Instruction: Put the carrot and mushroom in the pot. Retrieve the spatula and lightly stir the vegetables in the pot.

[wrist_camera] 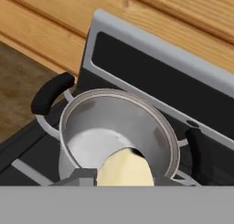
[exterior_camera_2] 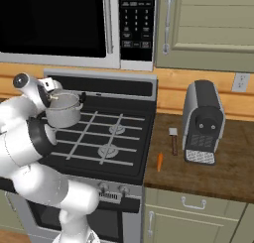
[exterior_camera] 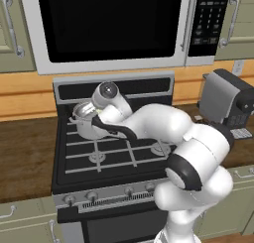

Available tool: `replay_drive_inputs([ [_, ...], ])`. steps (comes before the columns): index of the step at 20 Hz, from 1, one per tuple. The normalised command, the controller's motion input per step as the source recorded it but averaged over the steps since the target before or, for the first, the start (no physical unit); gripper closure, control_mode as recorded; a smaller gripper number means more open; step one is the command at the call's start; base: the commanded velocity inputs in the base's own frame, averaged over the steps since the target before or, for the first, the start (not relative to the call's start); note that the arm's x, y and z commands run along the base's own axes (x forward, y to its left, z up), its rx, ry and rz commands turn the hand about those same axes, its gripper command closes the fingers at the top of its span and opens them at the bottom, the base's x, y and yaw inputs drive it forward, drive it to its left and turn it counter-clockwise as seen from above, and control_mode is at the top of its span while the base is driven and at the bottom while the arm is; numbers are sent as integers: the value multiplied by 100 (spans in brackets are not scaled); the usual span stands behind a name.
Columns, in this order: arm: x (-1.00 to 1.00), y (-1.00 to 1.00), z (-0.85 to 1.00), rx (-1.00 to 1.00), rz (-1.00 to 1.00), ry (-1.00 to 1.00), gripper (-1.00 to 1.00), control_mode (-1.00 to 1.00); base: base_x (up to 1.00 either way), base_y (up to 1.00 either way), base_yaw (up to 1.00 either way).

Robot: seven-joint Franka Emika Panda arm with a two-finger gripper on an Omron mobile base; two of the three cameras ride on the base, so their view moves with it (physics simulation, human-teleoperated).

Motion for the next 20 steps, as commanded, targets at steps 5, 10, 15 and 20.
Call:
replay_drive_inputs([
  [5,35,0,-35,0,-1,7,100,-100,0,0,0],
  [10,39,5,-33,0,-1,7,100,-100,0,0,0],
  [15,26,9,-39,-1,-2,9,100,-100,0,0,0],
  [20,14,17,-34,-3,-3,4,-100,-100,0,0,0],
])
